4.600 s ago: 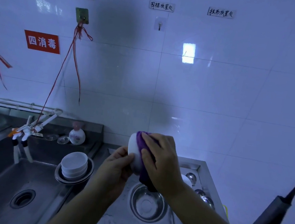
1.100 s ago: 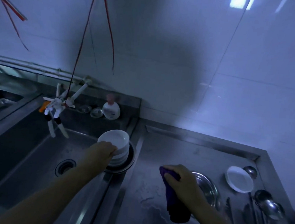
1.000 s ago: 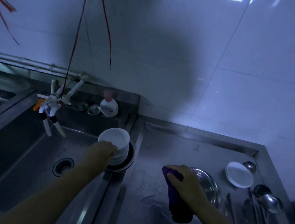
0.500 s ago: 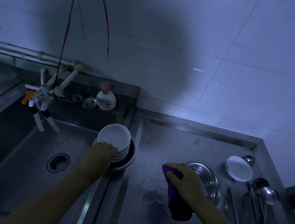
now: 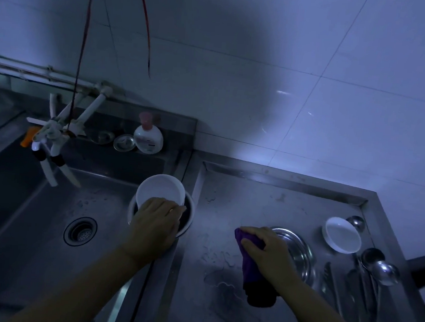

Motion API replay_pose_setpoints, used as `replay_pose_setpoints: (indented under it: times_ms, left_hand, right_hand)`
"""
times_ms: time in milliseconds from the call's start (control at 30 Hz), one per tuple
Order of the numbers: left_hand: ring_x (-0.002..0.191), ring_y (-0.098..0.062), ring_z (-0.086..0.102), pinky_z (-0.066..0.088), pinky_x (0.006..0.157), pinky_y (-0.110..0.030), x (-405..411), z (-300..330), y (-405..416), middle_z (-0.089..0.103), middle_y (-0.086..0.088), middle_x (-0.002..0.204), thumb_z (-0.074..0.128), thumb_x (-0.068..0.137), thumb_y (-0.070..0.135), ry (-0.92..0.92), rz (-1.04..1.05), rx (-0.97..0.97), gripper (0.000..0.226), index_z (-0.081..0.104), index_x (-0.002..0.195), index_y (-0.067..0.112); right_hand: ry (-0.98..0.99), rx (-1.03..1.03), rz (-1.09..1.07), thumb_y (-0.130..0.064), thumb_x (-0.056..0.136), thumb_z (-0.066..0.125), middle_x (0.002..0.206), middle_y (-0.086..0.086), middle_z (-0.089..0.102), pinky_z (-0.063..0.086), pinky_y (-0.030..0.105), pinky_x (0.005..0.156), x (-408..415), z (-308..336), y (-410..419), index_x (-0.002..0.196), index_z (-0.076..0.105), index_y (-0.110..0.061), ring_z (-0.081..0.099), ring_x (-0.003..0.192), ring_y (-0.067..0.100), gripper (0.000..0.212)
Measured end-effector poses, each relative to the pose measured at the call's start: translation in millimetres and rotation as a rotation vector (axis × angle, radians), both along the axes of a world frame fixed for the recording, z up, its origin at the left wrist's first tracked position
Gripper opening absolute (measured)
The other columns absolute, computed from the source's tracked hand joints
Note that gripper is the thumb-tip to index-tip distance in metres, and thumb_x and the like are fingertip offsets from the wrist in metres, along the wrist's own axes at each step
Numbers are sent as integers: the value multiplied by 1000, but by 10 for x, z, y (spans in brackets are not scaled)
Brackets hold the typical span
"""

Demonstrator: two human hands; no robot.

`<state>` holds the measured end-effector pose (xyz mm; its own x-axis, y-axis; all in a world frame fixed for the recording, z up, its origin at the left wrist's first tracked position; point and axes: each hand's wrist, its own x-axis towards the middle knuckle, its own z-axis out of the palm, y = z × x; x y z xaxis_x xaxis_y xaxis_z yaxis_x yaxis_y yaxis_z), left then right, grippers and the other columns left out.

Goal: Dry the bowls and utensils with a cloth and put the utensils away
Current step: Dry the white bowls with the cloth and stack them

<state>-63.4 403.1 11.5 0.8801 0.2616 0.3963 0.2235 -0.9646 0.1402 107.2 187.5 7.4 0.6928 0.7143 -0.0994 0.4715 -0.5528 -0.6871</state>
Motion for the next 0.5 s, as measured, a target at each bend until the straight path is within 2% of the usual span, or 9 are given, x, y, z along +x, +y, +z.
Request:
replay_pose_setpoints:
  times_ms: [100,200,300,367,433,500]
  left_hand:
    - [80,-20,66,52,79,-35,246,26,-223,71,-3,89,59,80,18,-49,-57,-37,22,71,97,12]
    - [80,-21,65,51,74,-31,554,23,-500,70,-2,90,77,68,11,-46,-120,-88,33,71,101,12]
    - [76,-21,63,43,75,-26,898,-18,-805,69,-1,87,78,66,9,-17,-168,-94,36,71,100,13]
    - [75,-20,63,44,72,-26,1151,-50,-1037,68,0,86,77,65,10,14,-190,-121,35,71,99,15]
    - [73,-21,63,48,66,-28,1419,-96,-1306,67,-1,84,71,69,14,63,-223,-165,27,70,96,17]
    - [74,-25,63,49,63,-32,1722,-160,-1582,65,-3,83,63,76,17,136,-241,-255,21,69,96,17]
  right_hand:
    - [19,32,-46,-17,88,65,104,-7,62,44,17,79,93,-11,-129,117,67,-25,57,91,6,30]
    - [35,72,-105,-15,86,68,106,-6,64,39,10,81,218,-14,-356,113,68,-25,58,96,10,29]
    - [12,140,-189,-10,83,71,102,-10,64,34,1,81,381,8,-658,107,70,-27,57,92,7,30]
    - [26,174,-242,-9,83,70,98,-15,61,37,2,77,517,32,-894,103,66,-38,56,86,-1,35]
    - [44,197,-311,-11,85,68,96,-11,61,39,3,73,685,32,-1147,101,61,-43,56,87,-5,36]
    - [68,239,-391,-11,86,67,100,-5,64,39,4,75,876,19,-1401,102,63,-38,56,89,-5,32]
